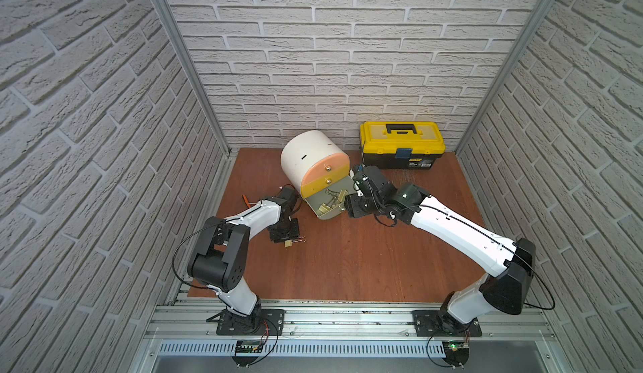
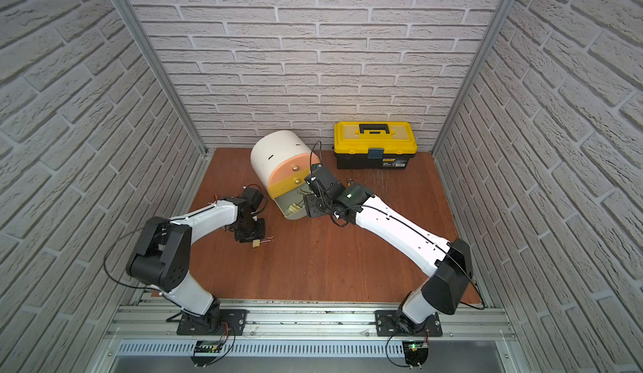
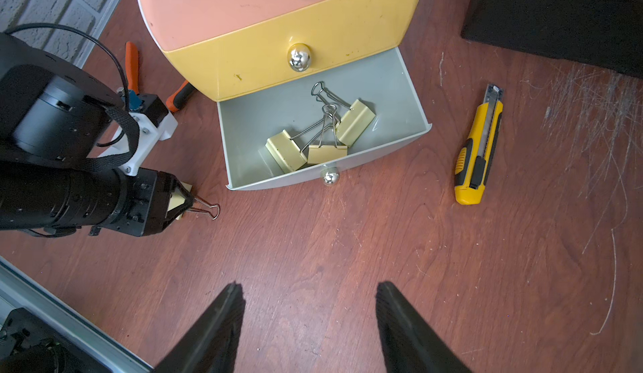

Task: Put the binder clips in the drawer according to color
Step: Pick up the binder clip at the center of the board.

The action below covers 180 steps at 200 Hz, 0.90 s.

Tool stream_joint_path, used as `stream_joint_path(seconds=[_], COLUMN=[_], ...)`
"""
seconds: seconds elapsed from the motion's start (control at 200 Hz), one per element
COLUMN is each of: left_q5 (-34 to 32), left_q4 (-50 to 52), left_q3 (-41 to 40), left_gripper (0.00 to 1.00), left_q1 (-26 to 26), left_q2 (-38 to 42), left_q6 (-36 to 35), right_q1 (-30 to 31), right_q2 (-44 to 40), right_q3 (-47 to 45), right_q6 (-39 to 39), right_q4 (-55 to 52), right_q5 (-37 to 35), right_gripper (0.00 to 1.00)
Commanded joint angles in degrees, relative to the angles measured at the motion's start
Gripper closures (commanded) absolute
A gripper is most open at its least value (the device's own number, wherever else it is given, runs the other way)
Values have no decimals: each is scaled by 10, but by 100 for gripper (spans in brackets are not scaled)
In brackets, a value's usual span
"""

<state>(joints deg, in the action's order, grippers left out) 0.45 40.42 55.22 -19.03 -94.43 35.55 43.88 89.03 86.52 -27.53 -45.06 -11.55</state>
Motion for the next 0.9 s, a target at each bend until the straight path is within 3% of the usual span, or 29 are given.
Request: stream_joint_path(seconds=[0.0, 0.505, 0.67, 0.895], left_q5=[-6, -25, -25, -29], left_q4=[1, 5, 16, 57], left_q3=[-11, -55, -46, -24], left_gripper=[57, 63, 71, 72], left_q1=[-2, -12, -16, -20], left_q2=[-11, 29, 41, 96], left_q6=[-9, -9, -7, 7], right_q1=[4, 4, 5, 3], right_q2=[-11, -27, -38, -66], right_q3=[1, -18, -27, -55], right_q6=[-2, -9, -11, -14], right_q4=[8, 11, 10, 8], right_q5=[-8, -12, -14, -27], right_gripper=[35, 35, 36, 35])
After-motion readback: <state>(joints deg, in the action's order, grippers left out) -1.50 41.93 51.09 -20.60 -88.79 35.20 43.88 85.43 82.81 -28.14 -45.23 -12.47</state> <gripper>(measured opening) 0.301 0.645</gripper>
